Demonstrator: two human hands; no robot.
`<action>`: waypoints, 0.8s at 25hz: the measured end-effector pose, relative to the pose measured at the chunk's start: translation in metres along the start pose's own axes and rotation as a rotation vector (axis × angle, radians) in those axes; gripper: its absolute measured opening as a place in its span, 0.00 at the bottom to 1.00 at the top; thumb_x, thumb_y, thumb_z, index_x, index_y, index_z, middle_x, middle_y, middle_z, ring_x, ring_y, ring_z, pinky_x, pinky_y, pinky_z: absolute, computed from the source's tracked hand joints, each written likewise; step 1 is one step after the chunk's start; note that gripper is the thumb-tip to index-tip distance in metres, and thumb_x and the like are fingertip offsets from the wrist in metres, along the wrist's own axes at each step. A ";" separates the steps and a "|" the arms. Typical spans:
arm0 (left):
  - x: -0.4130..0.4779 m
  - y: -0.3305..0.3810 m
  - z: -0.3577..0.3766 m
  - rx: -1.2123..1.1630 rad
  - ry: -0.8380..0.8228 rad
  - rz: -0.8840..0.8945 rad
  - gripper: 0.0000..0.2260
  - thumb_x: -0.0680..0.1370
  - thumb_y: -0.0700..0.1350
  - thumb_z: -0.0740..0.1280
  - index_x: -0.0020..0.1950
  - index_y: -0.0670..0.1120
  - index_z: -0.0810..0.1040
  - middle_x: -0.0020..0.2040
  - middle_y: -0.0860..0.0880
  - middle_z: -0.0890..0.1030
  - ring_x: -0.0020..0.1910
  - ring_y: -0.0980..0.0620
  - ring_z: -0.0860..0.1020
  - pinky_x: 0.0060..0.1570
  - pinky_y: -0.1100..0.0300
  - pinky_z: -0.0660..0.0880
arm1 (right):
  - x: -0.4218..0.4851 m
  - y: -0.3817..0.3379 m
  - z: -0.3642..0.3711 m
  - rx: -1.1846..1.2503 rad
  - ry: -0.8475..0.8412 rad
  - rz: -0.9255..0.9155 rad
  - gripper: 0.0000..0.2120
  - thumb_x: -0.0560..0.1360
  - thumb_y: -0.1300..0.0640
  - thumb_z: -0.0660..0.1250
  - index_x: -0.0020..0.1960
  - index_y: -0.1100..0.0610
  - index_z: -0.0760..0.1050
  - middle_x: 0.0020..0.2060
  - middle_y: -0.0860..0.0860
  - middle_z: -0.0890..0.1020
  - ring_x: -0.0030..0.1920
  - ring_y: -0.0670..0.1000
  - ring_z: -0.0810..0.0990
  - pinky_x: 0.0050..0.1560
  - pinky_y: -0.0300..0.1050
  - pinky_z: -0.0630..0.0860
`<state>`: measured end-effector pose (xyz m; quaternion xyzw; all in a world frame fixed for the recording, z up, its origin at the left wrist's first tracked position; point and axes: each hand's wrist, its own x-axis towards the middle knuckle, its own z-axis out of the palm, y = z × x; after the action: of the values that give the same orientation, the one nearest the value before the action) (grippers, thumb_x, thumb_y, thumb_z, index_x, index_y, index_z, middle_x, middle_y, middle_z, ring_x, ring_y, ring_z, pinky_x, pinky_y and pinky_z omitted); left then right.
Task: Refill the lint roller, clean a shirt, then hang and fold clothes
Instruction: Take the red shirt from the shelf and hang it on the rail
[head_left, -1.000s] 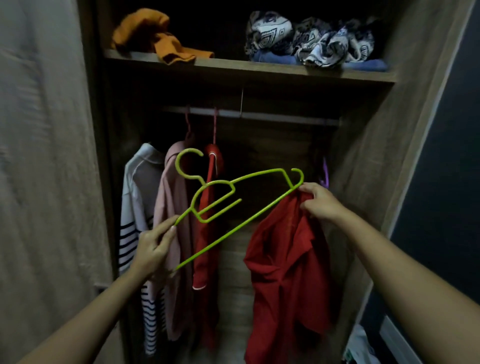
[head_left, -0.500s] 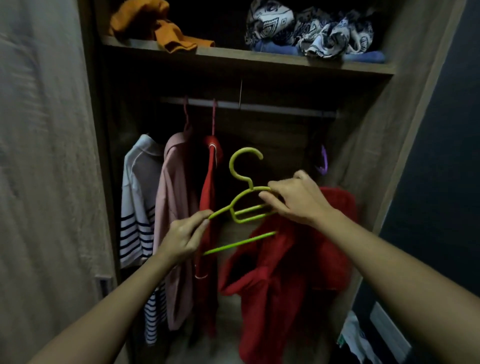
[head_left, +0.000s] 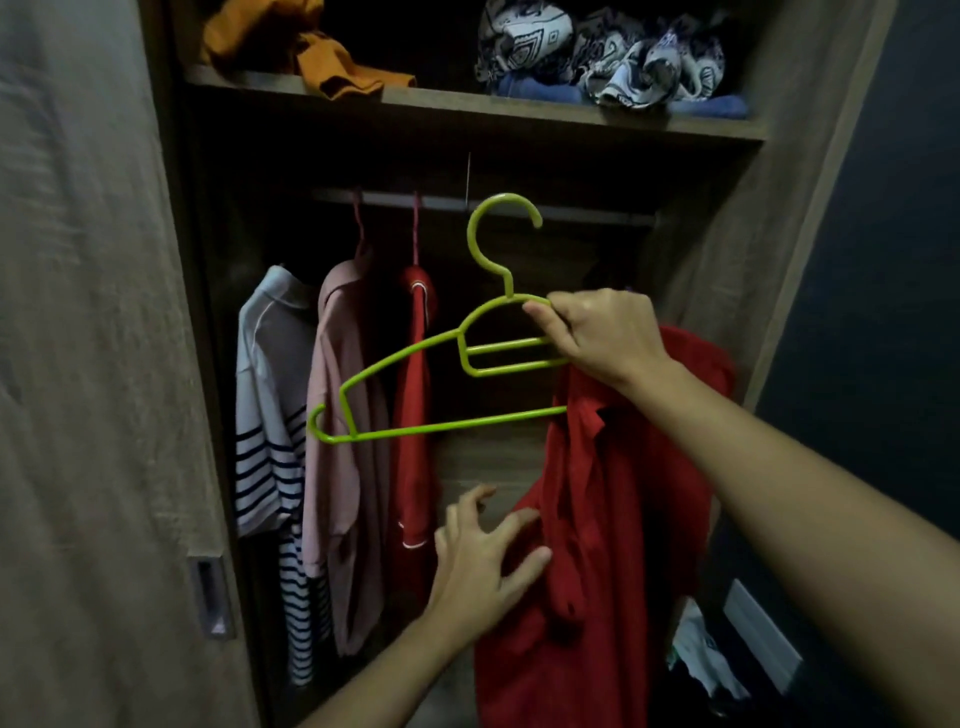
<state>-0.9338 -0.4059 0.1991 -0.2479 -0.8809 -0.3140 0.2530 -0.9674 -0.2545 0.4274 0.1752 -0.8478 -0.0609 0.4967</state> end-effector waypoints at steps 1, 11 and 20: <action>0.001 0.001 0.003 -0.054 -0.027 -0.026 0.25 0.70 0.71 0.56 0.63 0.61 0.67 0.64 0.53 0.63 0.64 0.55 0.63 0.60 0.55 0.64 | 0.001 0.000 -0.002 0.001 -0.004 0.007 0.27 0.76 0.38 0.46 0.35 0.55 0.73 0.29 0.53 0.81 0.33 0.58 0.81 0.28 0.40 0.61; 0.005 -0.071 -0.040 -0.340 0.014 0.098 0.18 0.65 0.37 0.59 0.48 0.56 0.76 0.58 0.61 0.75 0.58 0.59 0.74 0.59 0.73 0.66 | -0.014 0.039 -0.021 -0.026 -0.007 0.053 0.29 0.75 0.37 0.45 0.35 0.57 0.73 0.30 0.57 0.81 0.36 0.60 0.82 0.31 0.43 0.64; 0.051 -0.114 -0.129 -0.290 -0.250 -0.299 0.20 0.68 0.30 0.70 0.56 0.48 0.81 0.41 0.53 0.72 0.43 0.56 0.73 0.48 0.73 0.69 | -0.062 0.034 0.014 -0.094 -0.066 -0.135 0.31 0.79 0.38 0.42 0.32 0.54 0.72 0.25 0.50 0.79 0.24 0.53 0.79 0.21 0.37 0.61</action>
<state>-1.0029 -0.5567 0.2676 -0.1855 -0.8780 -0.4379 0.0545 -0.9597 -0.2013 0.3793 0.2061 -0.8462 -0.1398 0.4712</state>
